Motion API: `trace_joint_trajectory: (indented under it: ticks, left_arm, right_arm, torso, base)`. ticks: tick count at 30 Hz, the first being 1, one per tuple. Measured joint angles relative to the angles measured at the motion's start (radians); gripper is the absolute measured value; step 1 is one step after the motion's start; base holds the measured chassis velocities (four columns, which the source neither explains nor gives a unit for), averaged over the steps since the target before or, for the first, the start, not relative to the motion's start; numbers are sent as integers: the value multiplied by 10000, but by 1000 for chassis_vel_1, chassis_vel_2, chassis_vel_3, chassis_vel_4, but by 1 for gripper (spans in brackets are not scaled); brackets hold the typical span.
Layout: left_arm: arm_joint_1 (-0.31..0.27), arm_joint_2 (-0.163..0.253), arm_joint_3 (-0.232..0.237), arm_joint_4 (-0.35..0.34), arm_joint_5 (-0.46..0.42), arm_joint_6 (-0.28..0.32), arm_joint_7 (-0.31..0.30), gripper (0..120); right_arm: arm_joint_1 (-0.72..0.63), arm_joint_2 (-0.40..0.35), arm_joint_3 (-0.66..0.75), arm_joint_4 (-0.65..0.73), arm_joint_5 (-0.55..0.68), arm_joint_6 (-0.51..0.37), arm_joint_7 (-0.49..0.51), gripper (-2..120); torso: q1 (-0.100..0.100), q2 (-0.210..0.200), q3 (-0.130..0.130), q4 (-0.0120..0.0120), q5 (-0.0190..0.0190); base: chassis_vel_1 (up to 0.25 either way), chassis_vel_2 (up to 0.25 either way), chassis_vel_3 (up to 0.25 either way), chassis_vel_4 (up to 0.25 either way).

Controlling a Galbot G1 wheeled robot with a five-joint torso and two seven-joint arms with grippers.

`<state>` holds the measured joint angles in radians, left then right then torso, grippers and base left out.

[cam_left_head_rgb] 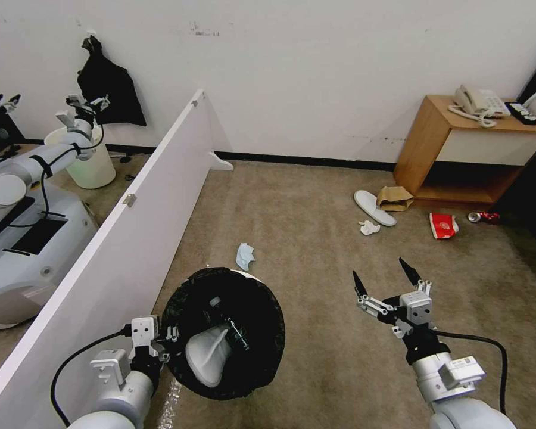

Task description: Pick up the trash bin, then pick up the garbage from the floor and place it into the trash bin.

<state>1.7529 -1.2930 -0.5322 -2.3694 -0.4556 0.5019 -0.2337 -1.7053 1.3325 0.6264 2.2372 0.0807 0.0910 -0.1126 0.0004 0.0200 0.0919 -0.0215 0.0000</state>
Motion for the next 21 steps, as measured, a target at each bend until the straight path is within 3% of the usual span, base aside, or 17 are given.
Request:
trace_joint_trajectory:
  ticks: [21]
  left_arm:
    - [11, -12, 173, 92, 24, -116, 133, 2]
  right_arm:
    - [-92, 193, -53, 10, -112, 98, -167, 100]
  torso:
    - [0, -1, 0, -1, 0]
  base:
    - [0, 0, 0, 0]
